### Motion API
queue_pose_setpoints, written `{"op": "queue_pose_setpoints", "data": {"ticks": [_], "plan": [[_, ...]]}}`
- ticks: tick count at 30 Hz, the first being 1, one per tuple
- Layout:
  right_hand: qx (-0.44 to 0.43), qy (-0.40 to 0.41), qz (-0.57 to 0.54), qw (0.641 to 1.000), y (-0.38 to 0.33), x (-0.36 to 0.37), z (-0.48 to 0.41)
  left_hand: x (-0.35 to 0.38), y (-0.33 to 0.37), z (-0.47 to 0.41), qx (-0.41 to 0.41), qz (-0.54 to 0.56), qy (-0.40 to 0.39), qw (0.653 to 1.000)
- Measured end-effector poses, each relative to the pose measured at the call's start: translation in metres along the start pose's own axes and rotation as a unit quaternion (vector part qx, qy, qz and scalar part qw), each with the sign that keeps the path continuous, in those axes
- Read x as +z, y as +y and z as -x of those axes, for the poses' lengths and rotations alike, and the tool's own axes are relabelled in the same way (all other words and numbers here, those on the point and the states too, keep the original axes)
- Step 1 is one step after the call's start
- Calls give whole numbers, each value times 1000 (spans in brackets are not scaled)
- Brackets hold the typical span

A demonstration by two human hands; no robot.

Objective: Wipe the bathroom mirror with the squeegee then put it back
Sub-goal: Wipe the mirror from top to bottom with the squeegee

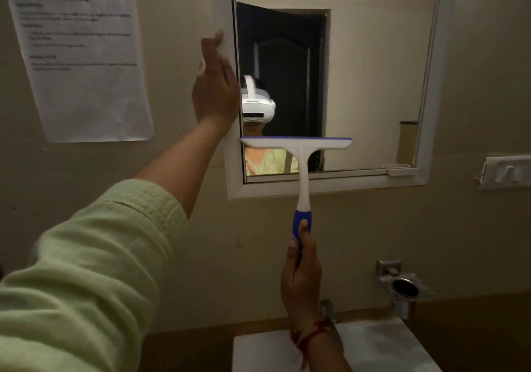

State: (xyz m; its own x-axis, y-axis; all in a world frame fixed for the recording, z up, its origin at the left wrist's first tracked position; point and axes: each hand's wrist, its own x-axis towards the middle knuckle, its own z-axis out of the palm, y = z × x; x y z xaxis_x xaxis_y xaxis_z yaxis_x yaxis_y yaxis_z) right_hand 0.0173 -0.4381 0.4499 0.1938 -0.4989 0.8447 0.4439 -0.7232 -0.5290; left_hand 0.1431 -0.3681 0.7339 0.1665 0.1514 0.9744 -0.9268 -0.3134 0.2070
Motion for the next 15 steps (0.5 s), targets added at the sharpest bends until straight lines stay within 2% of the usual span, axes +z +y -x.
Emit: {"op": "queue_pose_setpoints", "data": {"ticks": [4,10,15], "plan": [[-19,2,-8,1000,-1,0,-10,0,-2,0,8,9,-1,1000],[10,-27,28,999,17,-11,37,-1,-1,0,9,6,1,1000],[-14,-17,45,999,8,-17,6,1,-3,0,10,14,3,1000]]}}
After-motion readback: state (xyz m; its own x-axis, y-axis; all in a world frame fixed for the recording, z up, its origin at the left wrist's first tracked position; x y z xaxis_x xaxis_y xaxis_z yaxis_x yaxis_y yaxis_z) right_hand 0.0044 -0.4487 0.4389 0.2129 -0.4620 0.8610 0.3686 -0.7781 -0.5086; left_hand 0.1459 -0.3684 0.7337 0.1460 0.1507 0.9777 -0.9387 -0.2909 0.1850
